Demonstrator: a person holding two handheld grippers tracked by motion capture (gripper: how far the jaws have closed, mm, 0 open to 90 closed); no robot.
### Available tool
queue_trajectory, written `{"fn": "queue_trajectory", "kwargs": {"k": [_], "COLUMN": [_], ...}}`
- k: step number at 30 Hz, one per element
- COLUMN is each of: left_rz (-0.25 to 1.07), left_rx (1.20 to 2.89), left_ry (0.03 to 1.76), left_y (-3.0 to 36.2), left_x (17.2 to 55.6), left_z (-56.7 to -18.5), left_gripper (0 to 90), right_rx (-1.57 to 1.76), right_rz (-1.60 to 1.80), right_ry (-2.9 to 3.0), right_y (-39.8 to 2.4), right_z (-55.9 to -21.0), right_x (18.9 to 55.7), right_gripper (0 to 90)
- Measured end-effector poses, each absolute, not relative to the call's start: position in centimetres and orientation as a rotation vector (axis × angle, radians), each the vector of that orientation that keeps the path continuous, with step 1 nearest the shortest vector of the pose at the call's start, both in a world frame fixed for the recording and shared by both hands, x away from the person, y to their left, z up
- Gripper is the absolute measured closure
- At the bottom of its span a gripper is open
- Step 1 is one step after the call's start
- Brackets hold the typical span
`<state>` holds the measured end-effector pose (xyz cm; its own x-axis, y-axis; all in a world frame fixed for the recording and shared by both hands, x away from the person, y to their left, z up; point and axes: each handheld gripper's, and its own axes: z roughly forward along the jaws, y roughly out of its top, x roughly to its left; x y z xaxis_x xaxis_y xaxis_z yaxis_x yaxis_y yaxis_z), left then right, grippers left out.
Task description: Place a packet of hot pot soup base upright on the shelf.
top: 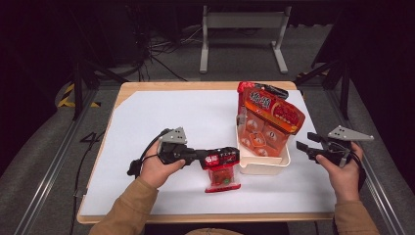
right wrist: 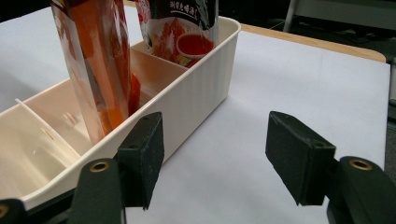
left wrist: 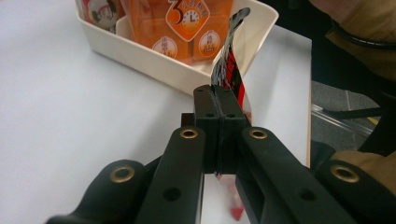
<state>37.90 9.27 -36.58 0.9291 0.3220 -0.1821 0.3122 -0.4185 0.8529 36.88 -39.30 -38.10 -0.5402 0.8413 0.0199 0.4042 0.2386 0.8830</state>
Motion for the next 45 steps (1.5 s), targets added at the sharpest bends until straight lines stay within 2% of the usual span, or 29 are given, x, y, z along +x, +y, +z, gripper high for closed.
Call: {"fn": "queue_trajectory", "kwargs": {"k": [14,45], "left_rz": [0.065,0.054], "left_rx": [2.0,1.926], "left_ry": [0.43,0.309], "left_y": [10.4,10.8], "left_x": [37.5,37.3], "left_z": [-34.5,-29.2], "left_gripper": [89.9,89.9], "right_rx": [1.143,1.16], "right_rz": [1.245,1.24], "right_ry": [2.054,2.053], "right_y": [-39.3,-39.6], "right_z": [-38.3,-38.9], "right_x": [37.0,37.5], "right_gripper": [37.3,36.7]}}
